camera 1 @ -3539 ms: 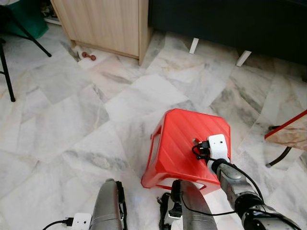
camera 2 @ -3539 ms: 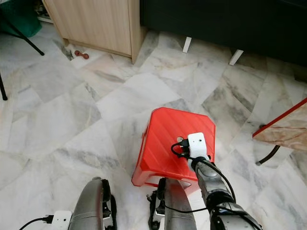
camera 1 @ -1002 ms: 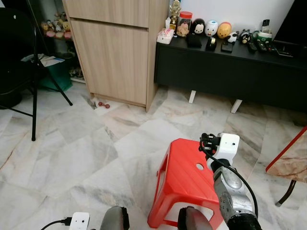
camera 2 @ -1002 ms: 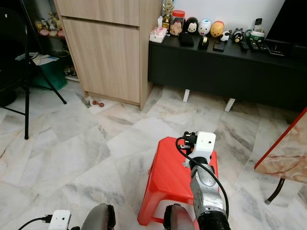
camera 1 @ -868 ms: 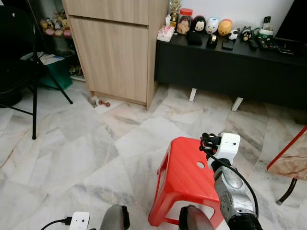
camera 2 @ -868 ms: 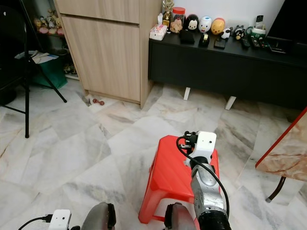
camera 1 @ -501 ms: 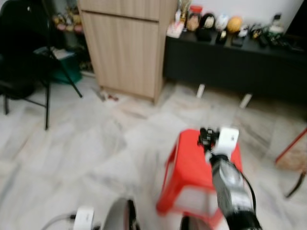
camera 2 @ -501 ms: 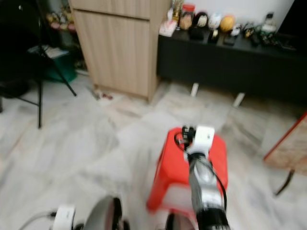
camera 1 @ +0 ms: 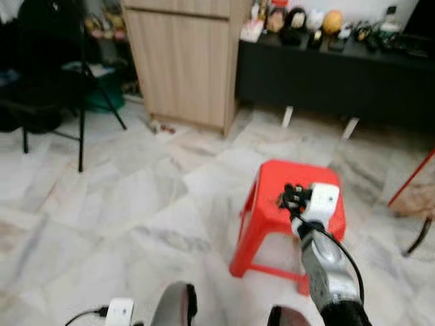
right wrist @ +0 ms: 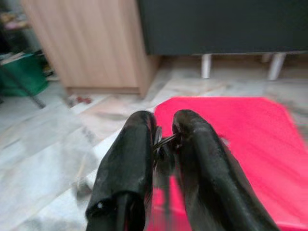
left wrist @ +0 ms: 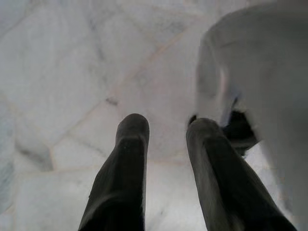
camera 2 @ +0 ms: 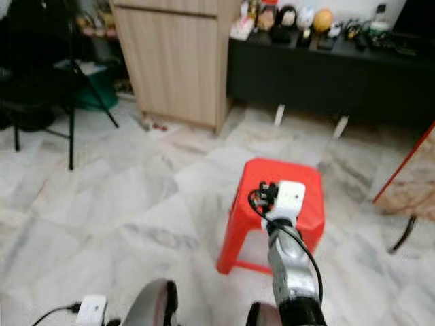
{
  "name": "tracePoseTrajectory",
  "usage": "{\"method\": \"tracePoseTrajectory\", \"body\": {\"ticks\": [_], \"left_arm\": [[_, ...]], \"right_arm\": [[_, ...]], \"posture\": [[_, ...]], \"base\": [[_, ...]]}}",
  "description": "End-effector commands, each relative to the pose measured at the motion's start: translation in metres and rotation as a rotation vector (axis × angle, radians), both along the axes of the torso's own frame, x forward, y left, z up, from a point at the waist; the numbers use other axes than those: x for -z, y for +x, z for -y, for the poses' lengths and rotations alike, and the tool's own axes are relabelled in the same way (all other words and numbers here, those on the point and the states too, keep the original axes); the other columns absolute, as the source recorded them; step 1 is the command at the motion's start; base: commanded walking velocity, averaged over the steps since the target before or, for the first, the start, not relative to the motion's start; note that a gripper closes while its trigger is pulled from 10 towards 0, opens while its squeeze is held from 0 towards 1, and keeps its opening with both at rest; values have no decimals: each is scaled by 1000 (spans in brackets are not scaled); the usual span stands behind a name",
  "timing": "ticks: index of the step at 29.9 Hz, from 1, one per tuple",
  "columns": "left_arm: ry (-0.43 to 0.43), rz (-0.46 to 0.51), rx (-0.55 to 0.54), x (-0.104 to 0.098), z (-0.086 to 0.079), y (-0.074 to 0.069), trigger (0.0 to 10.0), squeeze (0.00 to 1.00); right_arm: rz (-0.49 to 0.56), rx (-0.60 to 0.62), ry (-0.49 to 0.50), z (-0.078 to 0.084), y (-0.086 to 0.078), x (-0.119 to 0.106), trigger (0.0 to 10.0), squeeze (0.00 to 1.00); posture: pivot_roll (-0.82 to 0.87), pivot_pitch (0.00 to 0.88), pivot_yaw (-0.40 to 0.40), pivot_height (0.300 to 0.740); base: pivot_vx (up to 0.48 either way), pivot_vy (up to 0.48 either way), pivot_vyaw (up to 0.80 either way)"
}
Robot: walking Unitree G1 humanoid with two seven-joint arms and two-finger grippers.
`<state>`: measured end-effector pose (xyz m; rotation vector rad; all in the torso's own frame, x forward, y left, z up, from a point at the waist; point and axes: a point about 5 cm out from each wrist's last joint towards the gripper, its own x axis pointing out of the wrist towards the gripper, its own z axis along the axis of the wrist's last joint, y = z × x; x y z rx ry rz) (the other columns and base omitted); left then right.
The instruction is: Hang keys on a hook
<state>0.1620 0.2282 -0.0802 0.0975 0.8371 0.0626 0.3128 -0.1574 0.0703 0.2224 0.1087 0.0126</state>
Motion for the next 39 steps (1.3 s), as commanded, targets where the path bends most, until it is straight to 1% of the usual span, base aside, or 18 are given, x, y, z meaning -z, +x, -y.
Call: {"method": "tracePoseTrajectory", "body": {"ticks": [1, 6, 11, 13, 21, 23, 27, 28, 29, 30, 31, 32, 33, 34, 35, 37, 38, 39], "left_arm": [[-10, 0, 5, 0, 2, 2, 10000, 0], [-11, -1, 6, 0, 1, 1, 10000, 0], [-8, 16, 15, -2, 1, 5, 10000, 0], [-7, 18, 15, -3, 1, 6, 10000, 0], [-4, 36, 26, -6, 1, 12, 10000, 0], [2, 49, 30, -8, -1, 15, 10000, 0], [7, 69, 35, -11, -2, 20, 10000, 0], [14, 85, 43, -14, -3, 25, 10000, 0], [14, 85, 43, -14, -3, 25, 10000, 0], [22, 125, 56, -20, -4, 35, 10000, 0], [22, 125, 56, -20, -4, 35, 10000, 0], [24, 142, 61, -23, -4, 40, 10000, 0], [38, 183, 78, -30, -3, 51, 10000, 0], [38, 183, 78, -30, -3, 51, 10000, 0], [49, 205, 91, -34, -3, 57, 10000, 0], [58, 227, 110, -38, -3, 61, 10000, 0], [71, 269, 136, -45, -2, 70, 10000, 0], [74, 280, 142, -47, -2, 72, 10000, 0]], "right_arm": [[38, 4, 5, 0, 3, -9, 10000, 0], [17, 9, -15, 2, 4, -6, 10000, 0], [24, 4, -13, 4, 5, -8, 10000, 0], [25, 3, -14, 3, 5, -9, 10000, 0], [22, -9, -17, 3, 7, -10, 10000, 0], [8, -28, -35, 2, 9, -10, 10000, 0], [2, -32, -34, 2, 10, -10, 10000, 0], [-9, -35, -43, 2, 11, -10, 10000, 0], [-9, -35, -43, 2, 11, -10, 10000, 0], [-24, -46, -56, 2, 12, -9, 10000, 0], [-24, -46, -56, 2, 12, -9, 10000, 0], [-27, -52, -58, 1, 12, -9, 10000, 0], [-42, -78, -77, 0, 13, -7, 10000, 0], [-42, -78, -77, 0, 13, -7, 10000, 0], [-65, -96, -103, -1, 14, -5, 10000, 0], [-91, -112, -114, -3, 14, -3, 10000, 0], [-127, -157, -128, -7, 13, 0, 10000, 0], [-135, -169, -132, -8, 13, 1, 10000, 0]], "posture": [[81, 78, -72, 622], [81, 78, -73, 652], [80, 75, -73, 687], [80, 75, -73, 692], [81, 69, -75, 737], [84, 64, -75, 740], [85, 59, -76, 740], [87, 56, -78, 740], [87, 56, -78, 740], [88, 50, -79, 740], [88, 50, -79, 740], [87, 49, -78, 740], [87, 45, -80, 740], [87, 45, -80, 740], [87, 45, -80, 740], [84, 43, -81, 740], [85, 43, -83, 740], [85, 43, -83, 740]], "base": [[0, 0, 0], [0, 0, 0], [0, 0, 0], [0, 0, 0], [0, 0, 0], [0, 0, 0], [0, 0, 0], [0, 0, 0], [0, 0, 0], [0, 0, 0], [0, 0, 0], [0, 0, 0], [0, 0, 0], [0, 0, 0], [0, 0, 0], [0, 0, 0], [0, 0, 0], [0, 0, 0]]}}
